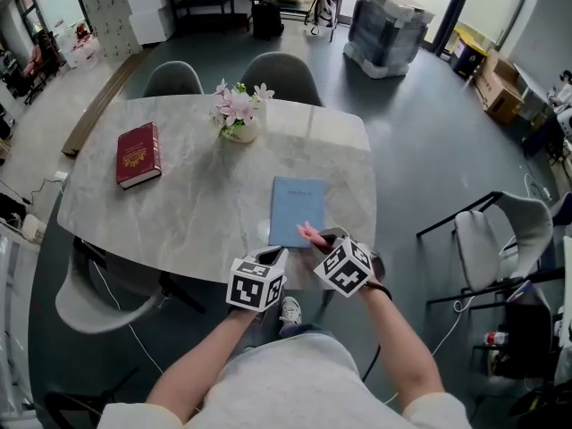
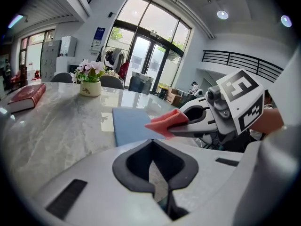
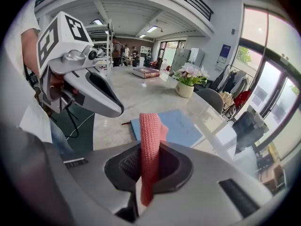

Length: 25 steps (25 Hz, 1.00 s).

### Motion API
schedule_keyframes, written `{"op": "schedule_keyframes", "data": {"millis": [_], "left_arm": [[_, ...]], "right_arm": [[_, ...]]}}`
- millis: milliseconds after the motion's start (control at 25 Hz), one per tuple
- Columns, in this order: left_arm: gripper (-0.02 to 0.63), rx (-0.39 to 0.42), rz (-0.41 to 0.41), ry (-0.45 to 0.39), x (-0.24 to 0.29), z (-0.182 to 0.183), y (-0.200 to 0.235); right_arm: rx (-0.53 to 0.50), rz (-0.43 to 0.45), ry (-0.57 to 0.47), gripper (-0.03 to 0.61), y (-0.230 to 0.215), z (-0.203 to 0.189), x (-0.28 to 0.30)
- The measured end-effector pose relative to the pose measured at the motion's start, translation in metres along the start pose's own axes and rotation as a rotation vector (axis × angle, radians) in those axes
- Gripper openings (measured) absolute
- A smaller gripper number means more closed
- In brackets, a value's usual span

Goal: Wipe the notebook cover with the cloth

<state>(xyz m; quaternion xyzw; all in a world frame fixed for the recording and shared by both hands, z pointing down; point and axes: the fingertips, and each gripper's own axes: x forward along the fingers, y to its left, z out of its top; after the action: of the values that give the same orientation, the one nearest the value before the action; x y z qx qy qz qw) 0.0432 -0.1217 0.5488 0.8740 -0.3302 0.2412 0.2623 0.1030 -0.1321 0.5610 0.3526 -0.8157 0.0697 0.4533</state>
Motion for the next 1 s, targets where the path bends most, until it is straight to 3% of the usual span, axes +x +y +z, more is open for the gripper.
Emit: {"op": "schedule_keyframes", "data": {"millis": [1000], "left_arm": [[0.006,-0.069,0.105,-0.032,0.020,0.035,0.061]], "right_arm": [[-0.174,0.017,-0.022,0.015,-0.088,0.077,0.061]]}}
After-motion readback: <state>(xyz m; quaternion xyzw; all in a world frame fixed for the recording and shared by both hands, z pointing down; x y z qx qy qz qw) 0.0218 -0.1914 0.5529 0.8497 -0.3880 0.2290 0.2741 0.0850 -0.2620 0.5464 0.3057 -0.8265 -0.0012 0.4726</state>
